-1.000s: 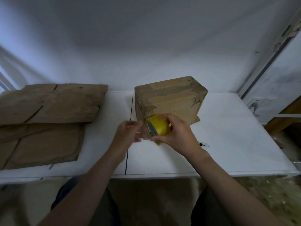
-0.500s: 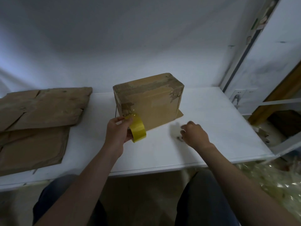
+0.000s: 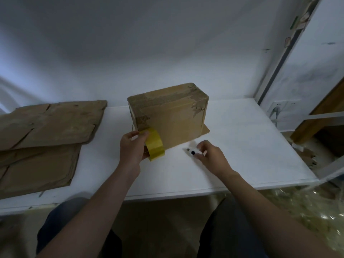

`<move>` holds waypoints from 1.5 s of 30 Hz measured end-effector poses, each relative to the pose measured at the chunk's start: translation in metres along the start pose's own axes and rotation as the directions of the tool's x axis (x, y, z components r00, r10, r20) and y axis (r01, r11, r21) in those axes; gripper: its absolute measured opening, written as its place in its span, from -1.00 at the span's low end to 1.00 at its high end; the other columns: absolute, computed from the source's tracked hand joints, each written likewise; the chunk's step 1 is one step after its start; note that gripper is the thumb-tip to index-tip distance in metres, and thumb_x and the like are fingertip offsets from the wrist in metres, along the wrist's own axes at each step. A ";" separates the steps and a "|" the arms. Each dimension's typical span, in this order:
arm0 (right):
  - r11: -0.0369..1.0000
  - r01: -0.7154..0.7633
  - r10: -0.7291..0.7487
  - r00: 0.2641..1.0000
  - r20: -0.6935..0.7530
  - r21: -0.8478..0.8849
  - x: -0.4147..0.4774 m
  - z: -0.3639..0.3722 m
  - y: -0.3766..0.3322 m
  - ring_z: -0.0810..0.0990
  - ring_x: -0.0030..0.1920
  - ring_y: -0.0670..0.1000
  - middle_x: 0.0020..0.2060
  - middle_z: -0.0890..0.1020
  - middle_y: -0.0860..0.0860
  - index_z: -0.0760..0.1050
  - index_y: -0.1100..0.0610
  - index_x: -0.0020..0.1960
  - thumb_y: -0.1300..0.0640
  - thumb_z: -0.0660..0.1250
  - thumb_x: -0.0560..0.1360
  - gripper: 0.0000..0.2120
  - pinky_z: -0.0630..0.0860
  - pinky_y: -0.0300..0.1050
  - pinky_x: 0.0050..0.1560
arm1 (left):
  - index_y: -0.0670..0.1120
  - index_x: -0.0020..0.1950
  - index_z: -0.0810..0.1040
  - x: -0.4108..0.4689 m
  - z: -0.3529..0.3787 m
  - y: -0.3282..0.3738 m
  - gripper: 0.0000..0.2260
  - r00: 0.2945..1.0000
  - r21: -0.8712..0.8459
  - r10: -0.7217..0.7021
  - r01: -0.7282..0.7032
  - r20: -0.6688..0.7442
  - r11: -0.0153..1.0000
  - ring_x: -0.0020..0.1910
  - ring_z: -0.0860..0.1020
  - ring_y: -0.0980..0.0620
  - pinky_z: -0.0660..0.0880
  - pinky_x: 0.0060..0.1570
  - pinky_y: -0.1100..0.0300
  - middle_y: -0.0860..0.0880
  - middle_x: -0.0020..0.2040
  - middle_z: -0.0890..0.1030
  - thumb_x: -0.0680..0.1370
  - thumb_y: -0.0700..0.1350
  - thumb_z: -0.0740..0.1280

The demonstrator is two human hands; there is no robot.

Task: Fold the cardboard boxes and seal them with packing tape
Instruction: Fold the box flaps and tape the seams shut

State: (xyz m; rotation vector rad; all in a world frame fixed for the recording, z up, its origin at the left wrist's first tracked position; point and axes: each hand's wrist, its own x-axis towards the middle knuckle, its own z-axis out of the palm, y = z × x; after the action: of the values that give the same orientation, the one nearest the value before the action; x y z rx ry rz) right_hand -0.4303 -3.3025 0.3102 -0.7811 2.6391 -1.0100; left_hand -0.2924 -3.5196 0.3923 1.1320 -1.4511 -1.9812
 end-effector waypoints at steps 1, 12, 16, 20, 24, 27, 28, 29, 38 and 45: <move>0.989 0.095 -0.090 0.994 -0.055 0.111 0.001 -0.007 -0.017 0.67 -0.19 -0.01 -0.12 0.65 -0.05 0.51 0.02 0.16 0.02 0.48 0.53 -0.73 0.59 -0.03 -0.11 | -0.05 0.34 0.47 0.001 0.001 0.000 -0.60 1.000 -0.003 0.000 0.000 0.001 1.000 0.04 0.66 -0.16 0.65 -0.19 0.03 -0.15 0.17 0.60 0.54 -0.06 0.48; 0.522 0.849 -0.846 0.528 0.080 -0.083 0.068 -0.025 -0.167 0.65 0.06 0.01 0.09 0.70 0.03 0.65 0.13 0.25 0.15 0.42 0.57 -0.74 0.51 -0.22 0.04 | -0.02 0.31 0.47 0.006 -0.002 -0.006 -0.62 0.999 -0.054 -0.017 0.019 0.038 0.998 0.00 0.68 -0.09 0.65 -0.27 0.11 -0.11 0.10 0.64 0.54 -0.02 0.48; 0.519 0.852 -0.849 0.523 0.079 -0.067 0.082 -0.019 -0.163 0.67 0.05 0.03 0.09 0.70 0.03 0.64 0.12 0.24 0.12 0.40 0.59 -0.76 0.59 -0.05 0.01 | 0.08 0.16 0.53 0.013 -0.006 -0.008 -0.78 0.997 0.035 0.009 -0.012 0.074 0.999 0.00 0.68 -0.12 0.67 -0.04 -0.09 -0.09 0.08 0.65 0.55 0.01 0.45; 0.506 0.859 -0.855 0.512 0.084 -0.081 0.085 -0.011 -0.158 0.64 0.09 0.00 0.10 0.69 0.03 0.64 0.16 0.24 0.15 0.41 0.59 -0.76 0.51 -0.24 0.10 | 0.13 0.01 0.51 0.015 -0.009 -0.008 -0.86 0.996 0.074 0.010 -0.017 0.092 0.997 0.03 0.66 -0.14 0.63 0.06 -0.19 -0.10 0.08 0.64 0.53 0.02 0.45; 0.512 0.854 -0.850 0.520 0.089 -0.092 0.088 -0.009 -0.158 0.66 0.10 0.05 0.11 0.70 0.06 0.64 0.17 0.23 0.09 0.37 0.61 -0.75 0.58 -0.05 0.08 | 0.10 -0.01 0.52 0.018 -0.011 -0.005 -0.86 0.991 0.084 0.016 -0.028 0.132 0.996 0.03 0.67 -0.19 0.62 0.04 -0.24 -0.18 0.10 0.64 0.51 0.01 0.45; 0.542 0.833 -0.826 0.552 0.112 -0.111 0.089 -0.009 -0.157 0.67 0.13 0.09 0.13 0.69 0.07 0.62 0.17 0.25 0.06 0.34 0.63 -0.73 0.59 0.08 0.05 | 0.08 -0.01 0.52 0.020 -0.011 -0.003 -0.89 0.988 0.071 -0.014 0.003 0.153 0.997 0.01 0.68 -0.18 0.65 -0.01 -0.18 -0.19 0.10 0.64 0.55 -0.02 0.44; 0.542 0.832 -0.825 0.553 0.114 -0.115 0.088 -0.009 -0.157 0.67 0.13 0.09 0.13 0.69 0.06 0.62 0.16 0.25 0.06 0.34 0.62 -0.73 0.58 0.08 0.05 | 0.07 0.01 0.51 0.019 -0.012 -0.002 -0.88 0.986 0.061 -0.030 0.020 0.166 0.998 -0.01 0.68 -0.16 0.67 -0.05 -0.12 -0.17 0.09 0.64 0.55 -0.02 0.43; 0.540 0.834 -0.827 0.551 0.112 -0.116 0.087 -0.009 -0.158 0.67 0.13 0.09 0.12 0.69 0.06 0.62 0.16 0.25 0.08 0.36 0.62 -0.74 0.58 0.08 0.05 | 0.06 0.04 0.52 0.018 -0.013 -0.003 -0.88 0.983 0.051 -0.051 0.042 0.177 0.998 -0.04 0.69 -0.13 0.67 -0.11 -0.05 -0.15 0.06 0.65 0.56 -0.02 0.43; 0.528 0.839 -0.814 0.544 0.204 -0.129 0.084 -0.018 -0.164 0.58 0.33 0.05 0.16 0.69 0.06 0.63 0.12 0.25 0.16 0.40 0.59 -0.76 0.57 0.02 0.18 | 0.00 0.09 0.62 0.009 -0.018 -0.015 -0.88 0.968 0.000 -0.148 0.151 0.201 0.989 -0.11 0.67 -0.12 0.64 -0.18 0.03 -0.17 0.03 0.65 0.58 -0.03 0.43; 0.452 0.887 -0.809 0.452 0.375 -0.093 0.084 -0.028 -0.179 0.67 0.11 -0.02 0.02 0.73 -0.04 0.70 0.11 0.13 0.18 0.50 0.50 -0.79 0.41 0.10 0.44 | 0.00 0.05 0.67 0.006 -0.018 -0.019 -0.89 0.976 -0.022 -0.117 0.123 0.185 0.992 -0.16 0.67 -0.10 0.58 -0.39 0.18 -0.16 0.03 0.64 0.55 -0.03 0.45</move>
State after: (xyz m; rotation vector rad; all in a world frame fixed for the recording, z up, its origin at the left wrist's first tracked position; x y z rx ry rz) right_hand -0.4389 -3.4443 0.4504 -2.3099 2.0438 -0.5616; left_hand -0.2787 -3.5273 0.3708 1.0692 -1.4633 -2.2369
